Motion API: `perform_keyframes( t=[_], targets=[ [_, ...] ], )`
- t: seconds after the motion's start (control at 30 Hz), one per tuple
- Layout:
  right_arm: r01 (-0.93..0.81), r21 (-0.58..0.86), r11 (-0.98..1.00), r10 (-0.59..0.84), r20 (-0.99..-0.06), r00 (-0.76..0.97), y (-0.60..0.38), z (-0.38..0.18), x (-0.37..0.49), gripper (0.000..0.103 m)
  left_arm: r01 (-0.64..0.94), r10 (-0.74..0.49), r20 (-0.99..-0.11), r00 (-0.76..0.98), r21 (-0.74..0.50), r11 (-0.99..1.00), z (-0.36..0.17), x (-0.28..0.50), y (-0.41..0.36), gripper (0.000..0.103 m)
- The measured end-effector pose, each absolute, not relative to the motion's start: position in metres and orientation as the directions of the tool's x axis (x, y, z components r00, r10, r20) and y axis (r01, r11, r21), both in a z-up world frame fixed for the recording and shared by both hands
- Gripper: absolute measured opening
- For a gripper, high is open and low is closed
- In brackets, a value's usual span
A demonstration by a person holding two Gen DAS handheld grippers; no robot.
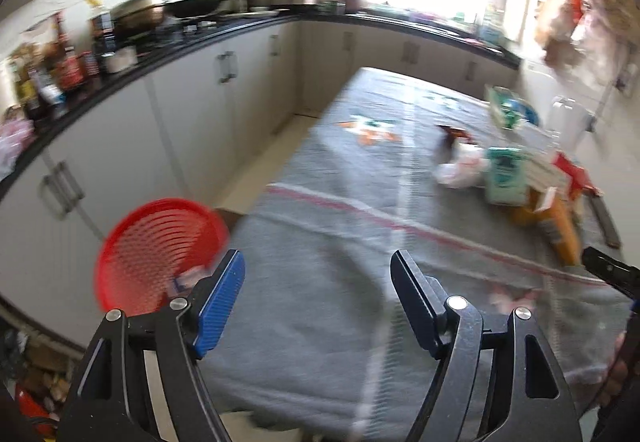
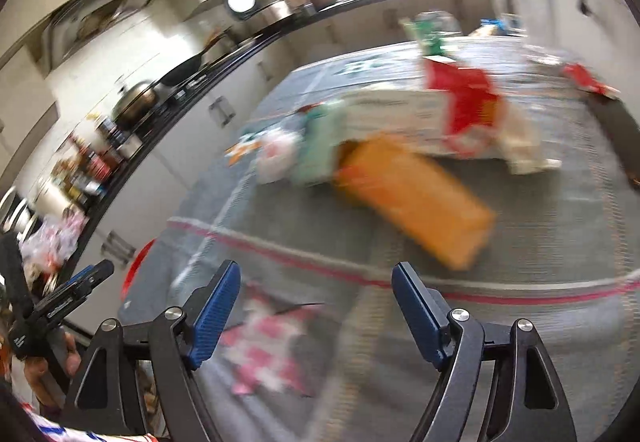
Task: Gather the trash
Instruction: 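Move both open tools back over the table items, then grasp the white plastic bag with the left tool while the right tool grasps the orange medicine box, then carry the bag and orange box to the red basket and release both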
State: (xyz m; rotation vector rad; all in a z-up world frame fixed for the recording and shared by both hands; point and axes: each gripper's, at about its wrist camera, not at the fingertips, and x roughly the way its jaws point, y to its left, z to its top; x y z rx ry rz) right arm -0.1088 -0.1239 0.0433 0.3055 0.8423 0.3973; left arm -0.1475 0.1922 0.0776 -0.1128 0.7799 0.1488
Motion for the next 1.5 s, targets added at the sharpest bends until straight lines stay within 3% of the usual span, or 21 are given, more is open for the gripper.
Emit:
perform_keyframes(
  t=[0.2,0.47,0.83,0.97,1.03,1.1,1.23,1.3,1.5],
  targets=[
    [-0.127,0.433,0.892,0.412,-0.667,0.62,-0.178,0.038,-0.101,0.084,-0.058,0.023,-0.687,0.726,-0.028,0.998,0.076,-0.098,0.149,0.074],
    [-0.191,0.33,0.924,0.376,-0.71,0.595,-0.176,0.04,-0.074,0.088,0.13,-0.079,-0.706,0.704,0.018,0.991,0.069,-0.018,0.103,0.074],
    [-0.33,0.179,0.927,0.34,-0.774,0.534,-0.149,0.03,-0.03,0.092,0.267,-0.198,-0.77,0.607,-0.038,0.963,0.034,0.05,0.083,0.074],
    [-0.379,0.117,0.918,0.317,-0.792,0.522,-0.135,0.024,-0.022,0.093,0.299,-0.276,-0.773,0.572,-0.117,0.947,0.028,0.059,0.085,0.074],
    [-0.378,0.111,0.919,0.31,-0.797,0.519,-0.132,0.02,-0.019,0.093,0.306,-0.299,-0.768,0.566,-0.141,0.942,0.027,0.058,0.085,0.067],
    [-0.369,0.118,0.922,0.31,-0.798,0.517,-0.131,0.017,-0.016,0.093,0.319,-0.314,-0.776,0.547,-0.154,0.935,0.025,0.057,0.081,0.039],
    [-0.351,0.122,0.928,0.304,-0.793,0.528,-0.13,0.016,-0.013,0.093,0.312,-0.313,-0.782,0.539,-0.16,0.937,0.025,0.053,0.077,0.022],
    [-0.34,0.121,0.933,0.296,-0.793,0.532,-0.13,0.017,-0.014,0.093,0.29,-0.309,-0.78,0.544,-0.171,0.942,0.028,0.051,0.078,0.019],
    [-0.325,0.123,0.938,0.29,-0.791,0.539,-0.13,0.021,-0.024,0.065,0.253,-0.309,-0.749,0.587,-0.193,0.948,0.047,0.025,0.089,0.018]
  ],
)
